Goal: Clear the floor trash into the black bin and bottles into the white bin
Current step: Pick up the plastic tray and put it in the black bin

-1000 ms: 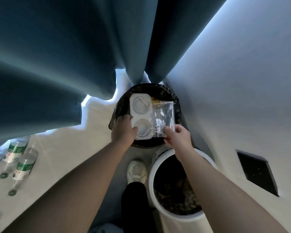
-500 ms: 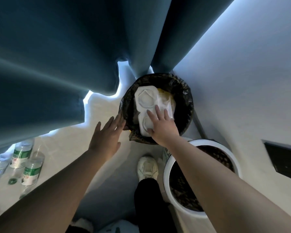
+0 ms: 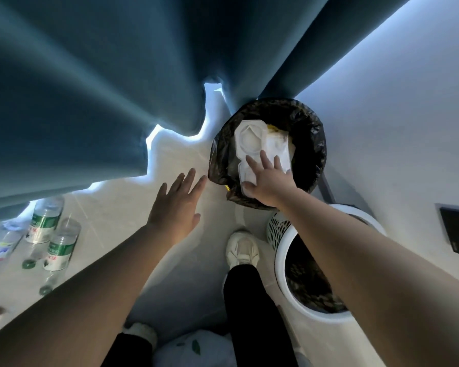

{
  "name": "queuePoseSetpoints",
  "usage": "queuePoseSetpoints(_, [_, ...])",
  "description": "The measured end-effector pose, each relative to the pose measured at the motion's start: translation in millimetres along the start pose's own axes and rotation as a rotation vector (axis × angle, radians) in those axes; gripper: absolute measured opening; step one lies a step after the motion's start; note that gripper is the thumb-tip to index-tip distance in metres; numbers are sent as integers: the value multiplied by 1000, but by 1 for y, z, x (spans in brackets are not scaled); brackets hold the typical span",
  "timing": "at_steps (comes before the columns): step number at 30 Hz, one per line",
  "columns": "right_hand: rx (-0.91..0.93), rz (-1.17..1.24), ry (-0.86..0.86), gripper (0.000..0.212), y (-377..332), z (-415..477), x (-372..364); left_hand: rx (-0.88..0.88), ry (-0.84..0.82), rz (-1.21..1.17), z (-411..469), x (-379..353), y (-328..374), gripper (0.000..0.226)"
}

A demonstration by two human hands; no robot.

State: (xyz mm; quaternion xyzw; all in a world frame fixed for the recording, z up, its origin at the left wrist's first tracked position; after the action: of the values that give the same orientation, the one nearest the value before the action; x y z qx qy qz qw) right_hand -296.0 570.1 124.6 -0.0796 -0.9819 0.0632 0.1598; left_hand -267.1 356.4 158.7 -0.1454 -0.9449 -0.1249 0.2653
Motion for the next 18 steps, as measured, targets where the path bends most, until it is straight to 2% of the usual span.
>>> queuePoseSetpoints(4, [57, -61, 127, 68, -35, -47, -3, 66, 19, -94, -46, 0, -13, 81])
queuePoseSetpoints(9, [139, -224, 114, 70, -107, -75, -42, 164, 39, -193, -103, -28, -52, 80])
queuePoseSetpoints(18, [280, -471, 93, 72, -296, -90, -141, 487, -67, -340, -222, -154, -178, 80])
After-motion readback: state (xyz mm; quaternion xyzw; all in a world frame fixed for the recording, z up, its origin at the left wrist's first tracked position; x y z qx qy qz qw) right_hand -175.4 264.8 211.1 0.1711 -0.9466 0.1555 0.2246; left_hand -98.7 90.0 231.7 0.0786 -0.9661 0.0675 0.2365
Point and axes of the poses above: each hand's wrist, its own z-axis towards the middle knuckle, its own x-axis out of the back of the hand, y = z × x, the point moved 4 cm from there along z, towards the middle knuckle, and after that the axes turned 15 degrees about -y, right-handed, at the moved point
